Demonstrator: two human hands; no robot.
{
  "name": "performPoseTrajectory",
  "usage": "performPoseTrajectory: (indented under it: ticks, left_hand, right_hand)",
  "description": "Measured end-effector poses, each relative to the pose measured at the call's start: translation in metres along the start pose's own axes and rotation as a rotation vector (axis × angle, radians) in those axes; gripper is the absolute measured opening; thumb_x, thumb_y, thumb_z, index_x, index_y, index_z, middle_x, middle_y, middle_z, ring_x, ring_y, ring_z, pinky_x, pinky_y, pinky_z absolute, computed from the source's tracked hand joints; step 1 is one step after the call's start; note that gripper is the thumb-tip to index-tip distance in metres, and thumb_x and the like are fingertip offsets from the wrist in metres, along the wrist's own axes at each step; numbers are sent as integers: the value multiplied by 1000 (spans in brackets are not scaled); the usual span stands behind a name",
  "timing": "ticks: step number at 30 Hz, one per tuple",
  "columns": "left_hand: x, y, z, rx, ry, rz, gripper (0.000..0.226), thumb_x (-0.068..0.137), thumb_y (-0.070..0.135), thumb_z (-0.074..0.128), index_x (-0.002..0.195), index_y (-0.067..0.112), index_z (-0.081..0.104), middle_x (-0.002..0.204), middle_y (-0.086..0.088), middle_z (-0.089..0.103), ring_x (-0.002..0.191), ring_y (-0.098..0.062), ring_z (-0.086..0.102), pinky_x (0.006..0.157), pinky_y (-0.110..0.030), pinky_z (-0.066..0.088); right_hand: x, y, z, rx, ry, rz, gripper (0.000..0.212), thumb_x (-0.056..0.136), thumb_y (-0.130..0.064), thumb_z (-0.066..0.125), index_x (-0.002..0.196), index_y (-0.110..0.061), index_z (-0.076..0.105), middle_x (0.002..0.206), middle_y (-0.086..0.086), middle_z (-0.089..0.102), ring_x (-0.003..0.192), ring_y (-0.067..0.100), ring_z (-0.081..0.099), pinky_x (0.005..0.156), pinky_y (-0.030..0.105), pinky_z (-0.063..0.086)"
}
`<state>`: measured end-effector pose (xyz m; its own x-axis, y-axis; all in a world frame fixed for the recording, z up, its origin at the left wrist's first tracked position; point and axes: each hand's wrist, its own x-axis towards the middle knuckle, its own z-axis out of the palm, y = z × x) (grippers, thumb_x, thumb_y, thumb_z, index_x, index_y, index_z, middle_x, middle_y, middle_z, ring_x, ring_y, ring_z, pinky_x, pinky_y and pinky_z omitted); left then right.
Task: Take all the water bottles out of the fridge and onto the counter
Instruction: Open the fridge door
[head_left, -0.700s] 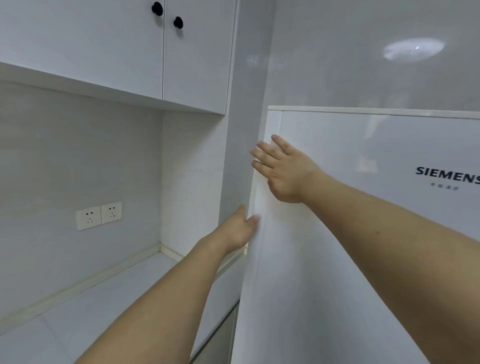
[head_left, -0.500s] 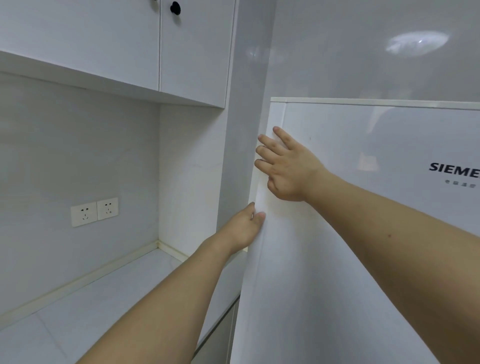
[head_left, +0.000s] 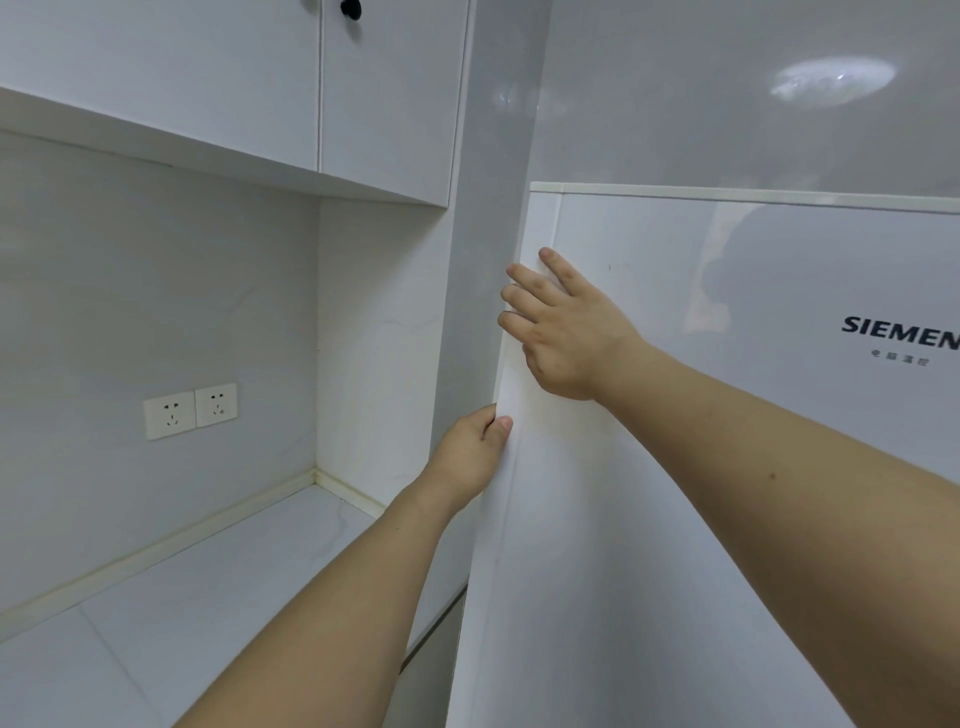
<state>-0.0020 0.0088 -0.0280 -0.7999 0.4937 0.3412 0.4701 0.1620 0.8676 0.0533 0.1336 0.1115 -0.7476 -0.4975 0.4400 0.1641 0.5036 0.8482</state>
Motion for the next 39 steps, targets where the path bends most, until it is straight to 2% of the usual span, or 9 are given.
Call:
performPoseTrajectory:
  ticks: [2,5,9,13,17,20,23,32,39]
  left_hand:
    - [-9,1,-6,-5,-2,5,32,102,31,38,97,12,63,87,-6,67,74,-10,53,71,-26,42]
    - [-26,6,-14,14,24,10,33,103,25,40,77,21,59,60,17,56,56,2,46,56,-14,35]
    - [-53,10,-25,10,55,16,38,100,34,42,84,2,54,71,1,48,66,-14,42,65,-29,35]
    - [-90,19,-40,16,66,-8,35,97,39,45,88,13,66,84,-6,67,81,-30,60,84,-39,53]
    - [-140,37,-52,8,118,-14,30,99,33,47,89,17,69,95,-9,70,92,-30,64,89,-42,51]
    - [-185,53,-55,-4,178,-41,26,99,30,49,92,19,72,96,-3,73,97,-29,66,91,-45,51]
    - [-226,66,-55,-3,211,-50,27,98,32,49,96,18,72,100,-9,72,100,-34,64,93,-51,50]
    - [-315,106,-44,13,287,-89,25,99,27,51,87,18,71,79,7,69,79,-15,63,91,-46,51]
    - [-352,123,-41,25,271,-67,25,96,34,51,91,20,71,90,-3,72,89,-28,66,84,-41,52]
  right_hand:
    - [-2,-3,-6,0,30,2,48,84,-20,27,105,-11,69,120,9,61,132,32,44,116,52,17]
    - [-4,-7,-18,16,59,7,47,84,-20,28,106,-10,69,121,10,61,132,32,43,116,52,19]
    - [-8,-16,-43,50,101,1,45,83,-18,31,108,-10,69,122,10,60,133,32,44,115,53,20]
    - [-15,-23,-78,63,107,-13,52,86,-22,24,117,-14,64,131,7,55,139,30,35,118,51,11]
    - [-31,-28,-127,67,154,-35,45,89,-24,32,125,-16,59,139,6,49,143,28,26,118,49,4]
    - [-48,-32,-167,78,161,-62,49,92,-25,25,134,-17,50,148,5,38,147,27,14,116,47,-7]
    - [-65,-35,-201,103,167,-77,50,95,-24,23,140,-17,41,153,5,28,148,26,4,113,46,-15]
    - [-109,-37,-264,126,221,-73,63,86,-26,11,127,-17,59,140,5,48,143,28,28,116,49,0]
    - [-134,-37,-298,157,253,-62,55,86,-23,22,119,-15,65,134,7,54,138,30,36,116,50,11]
